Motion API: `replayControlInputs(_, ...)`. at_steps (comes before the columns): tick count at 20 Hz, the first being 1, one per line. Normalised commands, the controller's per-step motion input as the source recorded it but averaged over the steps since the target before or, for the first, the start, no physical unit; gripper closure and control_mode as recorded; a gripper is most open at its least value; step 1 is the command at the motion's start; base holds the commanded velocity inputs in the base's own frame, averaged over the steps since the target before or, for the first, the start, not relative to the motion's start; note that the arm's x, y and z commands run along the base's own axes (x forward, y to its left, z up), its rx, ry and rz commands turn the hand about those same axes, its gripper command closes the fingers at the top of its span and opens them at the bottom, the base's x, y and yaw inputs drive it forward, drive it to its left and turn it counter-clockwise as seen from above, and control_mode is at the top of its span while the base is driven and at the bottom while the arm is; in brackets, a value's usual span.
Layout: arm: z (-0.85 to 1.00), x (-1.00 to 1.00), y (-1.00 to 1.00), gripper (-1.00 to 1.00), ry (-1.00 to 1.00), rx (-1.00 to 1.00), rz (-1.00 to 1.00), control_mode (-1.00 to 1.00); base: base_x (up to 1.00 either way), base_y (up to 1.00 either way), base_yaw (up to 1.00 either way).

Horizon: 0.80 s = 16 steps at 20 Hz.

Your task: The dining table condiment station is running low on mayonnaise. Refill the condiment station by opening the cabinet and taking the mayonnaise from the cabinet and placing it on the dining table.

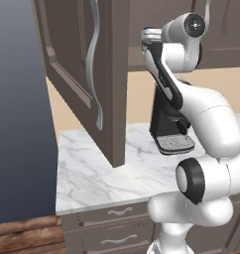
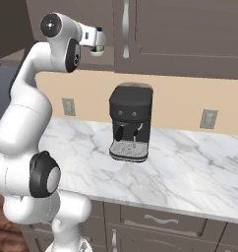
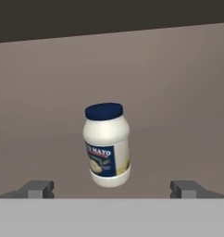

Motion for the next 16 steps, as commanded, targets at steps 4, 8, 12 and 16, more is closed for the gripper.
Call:
replayControlInputs(4,0.0,0.23,0.0,-1.0,0.0,0.0,0.0,-1.0,0.0,0.0,0.0)
replayControlInputs(8,-0.05,0.2,0.0,-1.0,0.0,0.0,0.0,-1.0,0.0,0.0,0.0)
replayControlInputs(12,-0.1,0.19,0.0,-1.0,0.01,-0.01,0.0,-1.0,0.0,0.0,0.0)
replayControlInputs(16,-0.03,0.21,0.0,-1.0,0.0,-0.01,0.0,-1.0,0.0,0.0,0.0)
